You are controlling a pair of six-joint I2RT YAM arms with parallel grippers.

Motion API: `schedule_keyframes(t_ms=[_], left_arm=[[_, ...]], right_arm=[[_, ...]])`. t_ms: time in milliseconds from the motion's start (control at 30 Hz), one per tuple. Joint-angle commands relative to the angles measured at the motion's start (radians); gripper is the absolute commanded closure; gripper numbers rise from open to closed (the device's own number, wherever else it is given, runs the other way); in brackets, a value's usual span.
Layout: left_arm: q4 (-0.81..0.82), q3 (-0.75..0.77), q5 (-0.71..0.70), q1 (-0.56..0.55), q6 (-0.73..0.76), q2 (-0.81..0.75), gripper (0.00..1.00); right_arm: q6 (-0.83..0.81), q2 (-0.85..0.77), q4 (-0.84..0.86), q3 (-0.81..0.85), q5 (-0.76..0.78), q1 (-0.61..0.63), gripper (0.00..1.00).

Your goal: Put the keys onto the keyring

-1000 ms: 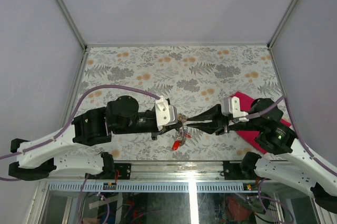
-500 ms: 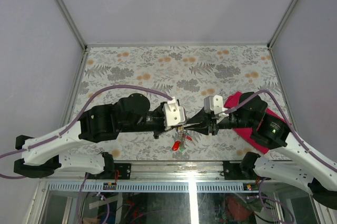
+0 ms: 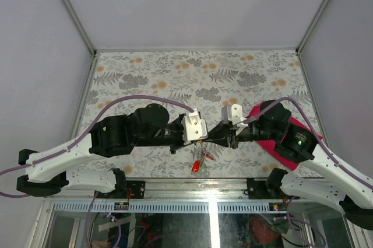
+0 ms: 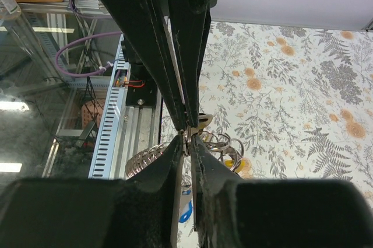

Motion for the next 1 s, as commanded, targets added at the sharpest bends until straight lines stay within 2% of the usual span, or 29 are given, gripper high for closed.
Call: schedule_keyframes(t_ms=[0, 100, 133, 233, 500, 667, 967], left_arm=[[0.04, 0.047, 0.004, -0.004, 0.014, -0.01, 1.0], [0.04, 0.048, 0.007, -0.004, 0.015, -0.008, 1.0], [0.042, 0.048, 0.007, -0.005, 0.015, -0.009, 1.0], [0.064, 0.034, 0.011, -0.006, 0.015, -0.024, 1.0], [0.142, -0.033, 0.048, -0.005, 0.008, -0.099, 0.81], [0.143, -0.049, 0.056, -0.005, 0.008, -0.107, 0.75], [0.144, -0.074, 0.075, -0.005, 0.006, -0.099, 0.71]], right_arm=[[0.007, 0.007, 0.047, 0.04, 0.007, 0.0, 0.87], [0.012, 0.01, 0.055, 0.04, 0.019, -0.001, 0.99], [0.014, 0.011, 0.055, 0.04, 0.022, 0.0, 1.0], [0.024, 0.007, 0.058, 0.047, 0.029, 0.0, 1.0], [0.047, -0.027, 0.093, 0.043, 0.02, 0.0, 1.0], [0.042, -0.039, 0.09, 0.045, 0.019, 0.0, 1.0], [0.053, -0.049, 0.107, 0.046, 0.013, -0.001, 1.0]])
